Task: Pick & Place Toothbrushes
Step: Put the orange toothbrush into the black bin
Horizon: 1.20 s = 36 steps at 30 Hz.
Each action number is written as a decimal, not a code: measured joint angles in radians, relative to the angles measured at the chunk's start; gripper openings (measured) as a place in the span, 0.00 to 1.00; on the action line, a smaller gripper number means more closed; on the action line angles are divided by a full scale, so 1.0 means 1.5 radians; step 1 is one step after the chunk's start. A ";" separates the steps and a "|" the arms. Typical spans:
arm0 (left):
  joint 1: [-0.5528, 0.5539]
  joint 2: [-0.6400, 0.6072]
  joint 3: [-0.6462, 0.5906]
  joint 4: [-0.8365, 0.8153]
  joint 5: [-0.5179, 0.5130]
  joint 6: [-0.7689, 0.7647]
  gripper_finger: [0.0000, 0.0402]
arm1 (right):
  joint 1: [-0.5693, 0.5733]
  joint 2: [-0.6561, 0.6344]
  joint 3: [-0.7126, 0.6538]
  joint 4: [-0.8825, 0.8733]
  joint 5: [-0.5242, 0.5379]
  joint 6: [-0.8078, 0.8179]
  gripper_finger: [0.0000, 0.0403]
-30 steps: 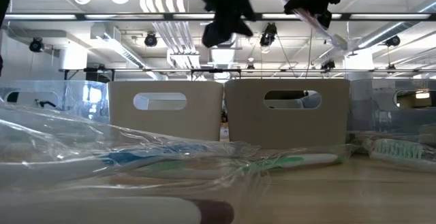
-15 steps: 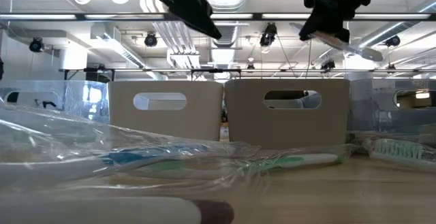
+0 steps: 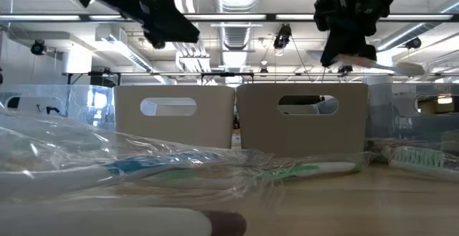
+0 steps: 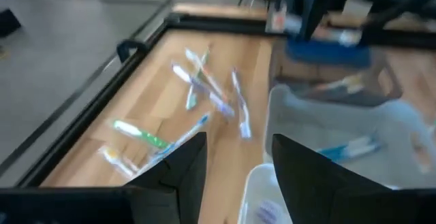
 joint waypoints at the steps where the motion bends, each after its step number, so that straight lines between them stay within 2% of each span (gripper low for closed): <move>1: 0.000 -0.017 -0.018 0.020 0.000 -0.001 0.42 | 0.000 0.005 0.000 -0.006 0.000 0.006 0.06; 6: 0.000 -0.085 -0.083 0.089 0.000 -0.019 0.42 | 0.008 0.026 0.000 -0.008 0.001 0.048 0.06; 16: 0.000 -0.157 -0.137 0.093 -0.004 -0.024 0.42 | 0.032 0.050 0.000 -0.032 0.021 0.133 0.06; 25: 0.000 -0.163 -0.139 0.091 -0.005 -0.022 0.42 | 0.063 0.045 0.000 -0.053 0.066 0.179 0.06; 36: 0.000 -0.162 -0.139 0.091 -0.005 -0.022 0.42 | 0.152 0.045 0.000 -0.063 0.145 0.241 0.06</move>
